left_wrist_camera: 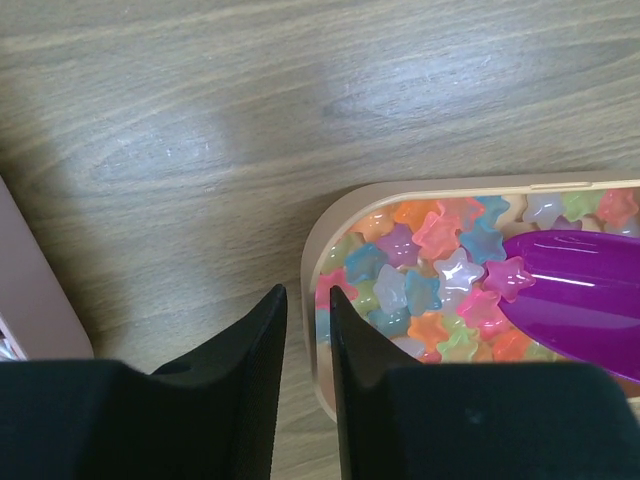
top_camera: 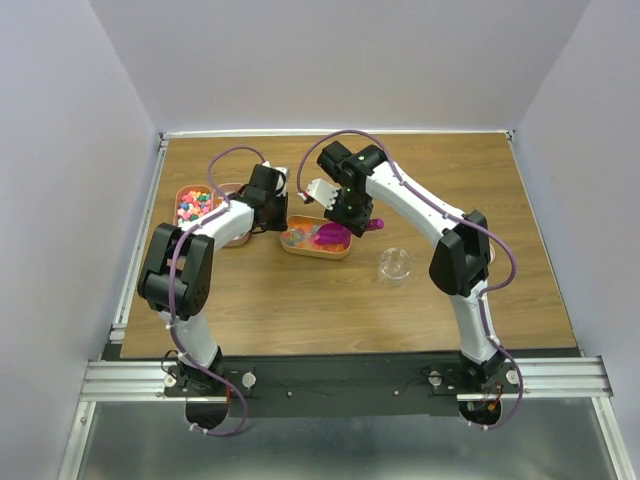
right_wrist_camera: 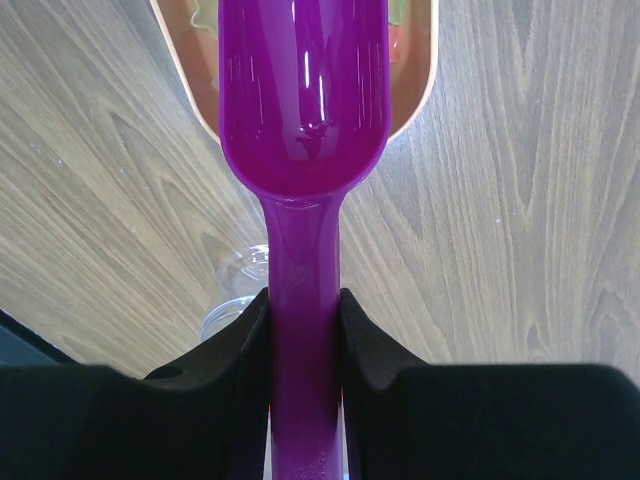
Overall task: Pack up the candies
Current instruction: Scoop the fake candies from the storage box.
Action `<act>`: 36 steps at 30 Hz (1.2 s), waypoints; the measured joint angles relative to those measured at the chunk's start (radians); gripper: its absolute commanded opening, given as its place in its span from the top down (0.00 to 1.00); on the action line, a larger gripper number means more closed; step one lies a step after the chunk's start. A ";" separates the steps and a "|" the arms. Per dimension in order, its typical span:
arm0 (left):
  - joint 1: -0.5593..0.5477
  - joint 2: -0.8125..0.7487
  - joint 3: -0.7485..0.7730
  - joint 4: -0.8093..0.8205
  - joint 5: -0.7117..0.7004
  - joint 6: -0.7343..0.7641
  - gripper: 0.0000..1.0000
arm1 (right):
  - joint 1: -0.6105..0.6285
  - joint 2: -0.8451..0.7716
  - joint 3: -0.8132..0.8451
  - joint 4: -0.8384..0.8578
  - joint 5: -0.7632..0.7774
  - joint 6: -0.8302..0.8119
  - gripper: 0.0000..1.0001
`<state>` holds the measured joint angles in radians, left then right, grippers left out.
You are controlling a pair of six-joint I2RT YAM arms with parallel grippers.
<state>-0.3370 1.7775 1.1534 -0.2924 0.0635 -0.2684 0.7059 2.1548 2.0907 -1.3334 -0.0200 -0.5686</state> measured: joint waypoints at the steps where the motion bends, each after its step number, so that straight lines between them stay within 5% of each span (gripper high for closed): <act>1: -0.001 0.002 0.000 -0.004 0.000 -0.001 0.75 | 0.000 0.000 0.000 0.000 0.000 0.000 0.99; 36: -0.010 0.005 0.000 -0.005 0.071 -0.009 0.78 | 0.031 0.107 0.085 0.006 -0.016 -0.024 0.99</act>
<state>-0.3473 1.7828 1.1534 -0.2974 0.1341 -0.2775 0.7372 2.2620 2.1757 -1.3273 -0.0364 -0.5930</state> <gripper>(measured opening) 0.229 0.342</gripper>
